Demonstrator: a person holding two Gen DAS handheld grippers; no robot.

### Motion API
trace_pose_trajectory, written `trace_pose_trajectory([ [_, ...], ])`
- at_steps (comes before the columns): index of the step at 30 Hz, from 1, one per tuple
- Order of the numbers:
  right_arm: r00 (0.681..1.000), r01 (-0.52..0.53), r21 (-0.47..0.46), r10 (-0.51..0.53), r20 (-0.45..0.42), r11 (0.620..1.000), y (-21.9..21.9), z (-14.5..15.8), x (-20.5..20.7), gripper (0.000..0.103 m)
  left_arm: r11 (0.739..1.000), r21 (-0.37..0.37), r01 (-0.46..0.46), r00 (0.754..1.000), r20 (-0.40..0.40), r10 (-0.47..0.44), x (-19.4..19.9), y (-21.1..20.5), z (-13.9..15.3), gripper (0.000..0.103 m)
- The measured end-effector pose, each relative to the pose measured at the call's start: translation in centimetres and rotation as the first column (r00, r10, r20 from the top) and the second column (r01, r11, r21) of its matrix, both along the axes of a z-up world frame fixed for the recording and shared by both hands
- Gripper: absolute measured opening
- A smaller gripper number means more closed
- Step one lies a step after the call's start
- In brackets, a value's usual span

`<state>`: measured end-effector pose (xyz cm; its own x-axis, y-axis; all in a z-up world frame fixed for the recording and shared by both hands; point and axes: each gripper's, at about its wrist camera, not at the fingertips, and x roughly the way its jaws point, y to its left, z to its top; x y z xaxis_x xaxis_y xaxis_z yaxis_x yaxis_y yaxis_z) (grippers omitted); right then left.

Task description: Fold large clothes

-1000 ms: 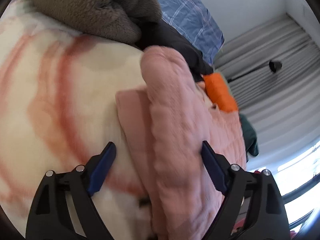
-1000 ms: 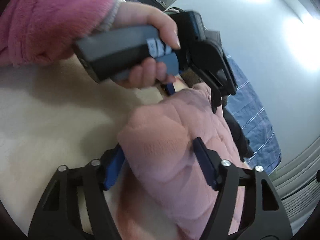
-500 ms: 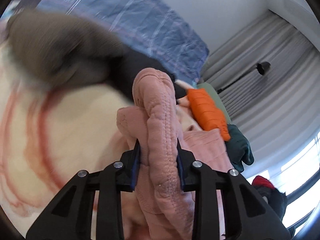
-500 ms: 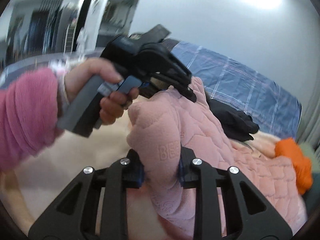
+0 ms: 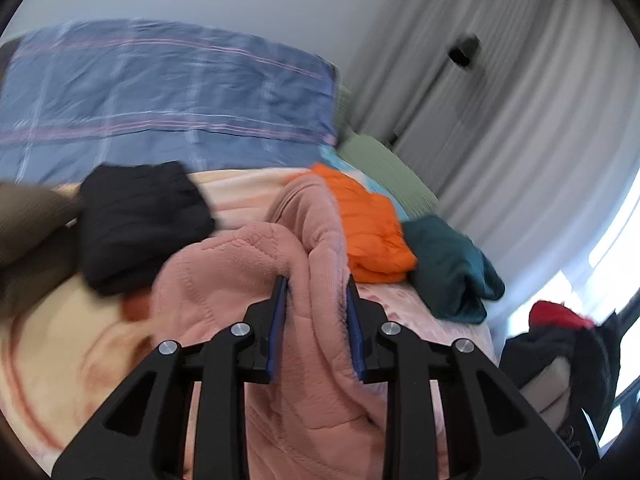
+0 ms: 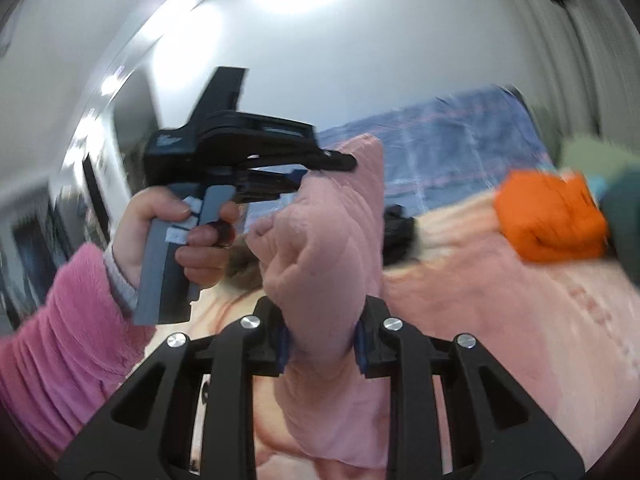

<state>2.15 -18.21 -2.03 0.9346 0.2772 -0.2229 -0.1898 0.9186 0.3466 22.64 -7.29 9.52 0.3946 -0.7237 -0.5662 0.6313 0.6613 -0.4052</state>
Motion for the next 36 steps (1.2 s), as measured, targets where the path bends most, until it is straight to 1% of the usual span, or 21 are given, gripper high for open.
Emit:
trace_pose_trajectory([
  [3,0.997,0.059,0.124,-0.052,-0.058,0.991,-5.3,-2.0,-0.9,0.024,0.995,0.067,0.072,0.997,0.013,-0.073,-0.8,-5.9,-0.6,0.028],
  [4,0.995,0.079,0.154,-0.068,-0.079,0.985,-6.6,-3.0,-1.2,0.024,0.989,0.102,0.104,0.994,0.011,-0.106,-1.0,-8.4,-1.5,0.027],
  [6,0.987,0.119,0.218,-0.093,-0.128,0.969,-9.1,-5.2,-2.0,0.024,0.977,0.150,0.148,0.989,0.002,-0.150,-1.3,-11.9,-3.1,0.026],
  [8,0.978,0.148,0.279,-0.099,-0.184,0.949,-10.6,-7.9,-2.5,0.024,0.960,0.201,0.197,0.980,-0.015,-0.198,-1.8,-15.2,-5.5,0.025],
  [9,0.968,0.170,0.318,-0.099,-0.229,0.933,-11.7,-9.7,-2.5,0.024,0.946,0.233,0.225,0.974,-0.024,-0.225,-2.2,-16.7,-7.2,0.025],
  [11,0.950,0.189,0.346,-0.082,-0.300,0.919,-12.9,-11.8,-1.8,0.024,0.923,0.274,0.269,0.962,-0.037,-0.269,-2.7,-18.3,-9.6,0.025],
  [12,0.938,0.190,0.374,-0.056,-0.341,0.908,-13.4,-13.2,-1.5,0.024,0.919,0.282,0.275,0.960,-0.033,-0.277,-2.9,-18.9,-9.8,0.025],
  [14,0.938,0.165,0.433,-0.005,-0.348,0.886,-13.8,-14.5,-1.9,0.024,0.909,0.281,0.307,0.948,-0.011,-0.317,-3.7,-19.3,-9.6,0.028],
  [15,0.940,0.156,0.432,0.001,-0.342,0.888,-13.8,-14.5,-2.0,0.025,0.908,0.278,0.313,0.946,-0.001,-0.326,-4.2,-19.2,-9.0,0.030],
  [18,0.950,0.120,0.416,0.017,-0.313,0.902,-13.6,-14.1,-2.0,0.026,0.909,0.278,0.310,0.940,0.055,-0.337,-5.3,-18.1,-7.0,0.030],
  [21,0.953,0.109,0.415,0.023,-0.301,0.903,-13.6,-14.1,-2.0,0.027,0.919,0.301,0.254,0.949,0.107,-0.297,-5.6,-15.7,-5.6,0.030],
  [24,0.953,0.102,0.435,0.038,-0.301,0.895,-14.1,-14.2,-1.8,0.029,0.926,0.319,0.204,0.959,0.124,-0.254,-5.2,-13.2,-5.7,0.030],
  [26,0.952,0.102,0.434,0.038,-0.302,0.895,-14.5,-13.8,-1.4,0.033,0.927,0.328,0.183,0.968,0.107,-0.229,-4.6,-11.7,-6.8,0.031],
  [27,0.953,0.101,0.426,0.035,-0.301,0.899,-14.5,-13.7,-1.5,0.035,0.929,0.320,0.184,0.971,0.087,-0.222,-4.1,-11.2,-7.8,0.036],
  [28,0.953,0.103,0.409,0.028,-0.302,0.907,-14.6,-13.4,-1.4,0.042,0.929,0.316,0.191,0.971,0.075,-0.226,-4.0,-11.1,-8.5,0.038],
  [29,0.951,0.123,0.373,-0.003,-0.308,0.920,-14.6,-12.9,-1.8,0.048,0.921,0.337,0.197,0.969,0.075,-0.235,-4.0,-11.4,-9.5,0.038],
  [30,0.951,0.142,0.343,-0.032,-0.308,0.928,-14.7,-12.5,-2.1,0.052,0.907,0.376,0.192,0.963,0.104,-0.247,-4.2,-11.9,-10.2,0.039],
  [31,0.952,0.159,0.313,-0.061,-0.300,0.936,-14.7,-11.8,-2.6,0.055,0.889,0.424,0.172,0.954,0.153,-0.257,-4.5,-12.6,-11.0,0.039],
  [32,0.956,0.177,0.269,-0.100,-0.278,0.947,-14.6,-10.7,-3.4,0.055,0.880,0.449,0.155,0.950,0.177,-0.257,-4.7,-13.3,-11.7,0.039],
  [35,0.961,0.216,0.145,-0.184,-0.208,0.966,-14.1,-8.3,-4.8,0.060,0.868,0.470,0.158,0.949,0.171,-0.265,-4.5,-15.0,-12.5,0.039],
  [36,0.963,0.214,0.120,-0.188,-0.194,0.969,-13.9,-7.8,-4.8,0.060,0.863,0.479,0.160,0.948,0.169,-0.270,-4.3,-15.3,-12.6,0.039],
])
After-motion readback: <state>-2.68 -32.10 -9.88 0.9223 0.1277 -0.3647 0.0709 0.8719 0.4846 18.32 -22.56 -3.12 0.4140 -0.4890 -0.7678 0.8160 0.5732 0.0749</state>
